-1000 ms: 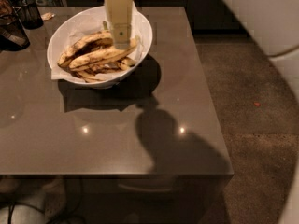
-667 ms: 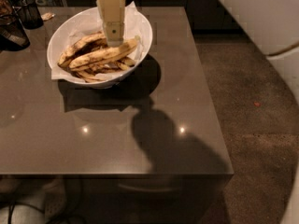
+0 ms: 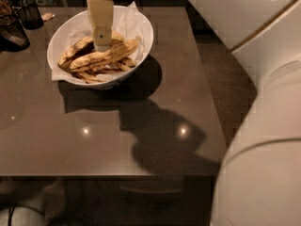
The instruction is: Pick banana from white bowl
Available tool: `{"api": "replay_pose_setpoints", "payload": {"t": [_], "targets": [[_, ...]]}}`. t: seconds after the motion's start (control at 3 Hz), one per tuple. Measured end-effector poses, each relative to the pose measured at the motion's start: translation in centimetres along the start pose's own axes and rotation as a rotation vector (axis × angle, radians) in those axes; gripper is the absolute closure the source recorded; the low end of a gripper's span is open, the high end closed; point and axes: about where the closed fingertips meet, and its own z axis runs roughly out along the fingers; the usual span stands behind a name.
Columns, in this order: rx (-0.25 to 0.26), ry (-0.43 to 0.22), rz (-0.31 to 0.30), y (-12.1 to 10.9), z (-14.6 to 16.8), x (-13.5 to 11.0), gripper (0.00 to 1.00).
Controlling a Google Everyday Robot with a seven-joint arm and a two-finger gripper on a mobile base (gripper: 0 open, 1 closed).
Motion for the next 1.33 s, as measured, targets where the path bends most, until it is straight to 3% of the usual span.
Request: {"api": "replay_pose_setpoints", "payload": {"t": [1.0, 1.33], "targets": [[-0.161, -0.041, 0.154, -1.0, 6.4, 1.0, 0.19], [-0.202, -0.049, 0.191, -0.8, 8.0, 1.5, 0.19]]}}
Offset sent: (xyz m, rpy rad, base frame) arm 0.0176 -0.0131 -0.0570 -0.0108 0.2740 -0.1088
